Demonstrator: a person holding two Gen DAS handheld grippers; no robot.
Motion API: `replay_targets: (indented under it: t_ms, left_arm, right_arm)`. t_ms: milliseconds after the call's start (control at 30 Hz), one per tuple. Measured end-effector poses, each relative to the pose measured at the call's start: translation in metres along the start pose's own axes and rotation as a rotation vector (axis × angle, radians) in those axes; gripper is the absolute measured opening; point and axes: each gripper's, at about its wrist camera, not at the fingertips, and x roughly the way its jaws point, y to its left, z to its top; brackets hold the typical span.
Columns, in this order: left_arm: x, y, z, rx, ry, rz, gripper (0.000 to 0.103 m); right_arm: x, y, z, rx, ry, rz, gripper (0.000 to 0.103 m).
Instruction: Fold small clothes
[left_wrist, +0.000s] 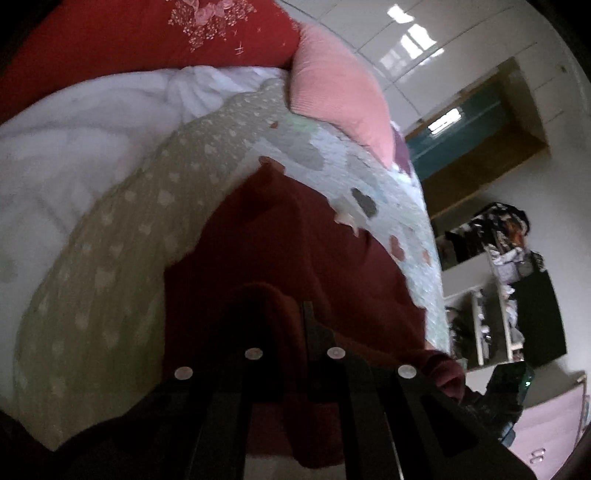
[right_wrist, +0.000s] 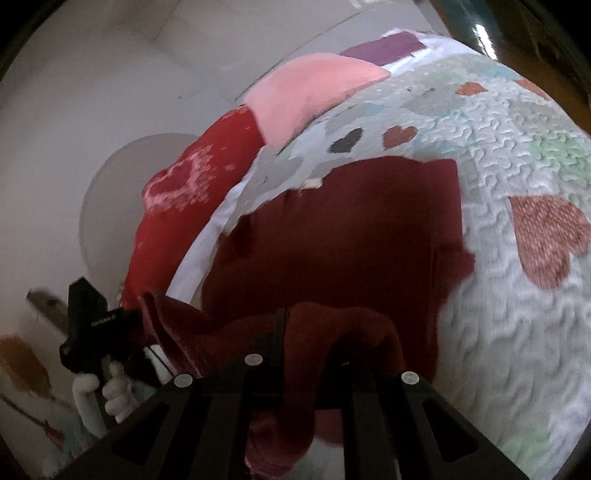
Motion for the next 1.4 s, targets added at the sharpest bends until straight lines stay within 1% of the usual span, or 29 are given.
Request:
replay_targets:
  t_ms: [233,300,367,433,500,533,567,600,633,700,733,767,800,867,933,1000,1033,1067,1133,1167,1200,1267,1300,1333,1367,1400]
  left_arm:
    - [0.047,-0.01,0.052,0.023,0.023,0.044,0.005]
    - [0.067,-0.006,0.066,-0.019,0.056,0.017,0.005]
    - [0.082,0.003,0.077,-0.085,0.087,-0.037,0.006]
    - [0.09,0.015,0.083,-0.163,0.111,-0.127,0.01]
    - [0.093,0.022,0.089,-0.221,0.123,-0.232,0.025]
    - [0.091,0.023,0.092,-0.236,0.112,-0.266,0.028]
    - [0.09,0.022,0.094,-0.241,0.105,-0.279,0.034]
    - [0.088,0.021,0.097,-0.244,0.089,-0.297,0.04]
    - [0.085,0.019,0.099,-0.248,0.076,-0.307,0.042]
    - [0.078,0.017,0.107,-0.264,0.029,-0.313,0.047]
    - [0.075,0.017,0.11,-0.275,0.011,-0.308,0.048]
    - [0.069,0.016,0.114,-0.279,-0.018,-0.287,0.049]
    - [0.066,0.014,0.116,-0.269,-0.03,-0.26,0.049]
    - [0.059,0.003,0.117,-0.2,-0.041,-0.173,0.049]
    - [0.056,-0.006,0.113,-0.131,-0.042,-0.116,0.049]
    - [0.056,-0.022,0.1,-0.03,-0.023,-0.066,0.049]
    - [0.057,-0.025,0.094,-0.002,-0.013,-0.057,0.049]
    - [0.059,-0.029,0.085,0.037,0.001,-0.042,0.05]
    - [0.06,-0.032,0.068,0.106,0.016,0.014,0.05]
    - [0.063,-0.029,0.06,0.134,0.02,0.06,0.05]
    - [0.067,-0.025,0.054,0.159,0.023,0.119,0.049]
    - [0.072,-0.012,0.048,0.177,0.015,0.19,0.049]
    - [0.072,-0.003,0.048,0.174,0.01,0.206,0.041]
    - [0.071,0.004,0.048,0.164,0.011,0.201,0.037]
    - [0.066,0.011,0.05,0.145,0.011,0.19,0.032]
    - [0.058,0.018,0.051,0.116,0.005,0.176,0.031]
  right_arm:
    - [0.034,-0.034,0.053,0.113,-0.009,-0.007,0.008]
    - [0.046,-0.044,0.067,0.149,-0.014,-0.01,0.009]
    - [0.057,-0.059,0.081,0.218,-0.026,-0.007,0.011]
    - [0.065,-0.073,0.088,0.296,-0.021,0.029,0.017]
    - [0.07,-0.088,0.093,0.374,-0.041,0.083,0.034]
    - [0.07,-0.093,0.094,0.402,-0.056,0.106,0.04]
    - [0.069,-0.1,0.095,0.438,-0.084,0.134,0.053]
    - [0.068,-0.105,0.096,0.461,-0.111,0.152,0.061]
    - [0.066,-0.111,0.097,0.485,-0.136,0.172,0.063]
    - [0.064,-0.117,0.1,0.518,-0.163,0.178,0.064]
    - [0.063,-0.117,0.102,0.521,-0.173,0.17,0.065]
    - [0.06,-0.118,0.105,0.52,-0.192,0.15,0.07]
    - [0.056,-0.119,0.107,0.517,-0.207,0.132,0.076]
    - [0.048,-0.117,0.11,0.51,-0.232,0.077,0.08]
    - [0.039,-0.108,0.112,0.464,-0.248,0.04,0.08]
    - [0.029,-0.09,0.112,0.359,-0.252,-0.017,0.08]
    - [0.027,-0.077,0.111,0.289,-0.239,-0.058,0.08]
    - [0.028,-0.067,0.108,0.235,-0.219,-0.085,0.079]
    - [0.032,-0.047,0.099,0.138,-0.18,-0.113,0.072]
    - [0.035,-0.034,0.09,0.068,-0.149,-0.128,0.067]
    - [0.037,-0.027,0.082,0.028,-0.131,-0.143,0.064]
    - [0.046,-0.015,0.06,-0.072,-0.069,-0.191,0.058]
    - [0.05,-0.015,0.052,-0.092,-0.041,-0.207,0.055]
    - [0.053,-0.019,0.044,-0.103,-0.026,-0.234,0.053]
    - [0.052,-0.025,0.039,-0.11,-0.03,-0.246,0.043]
    - [0.05,-0.029,0.038,-0.119,-0.038,-0.26,0.034]
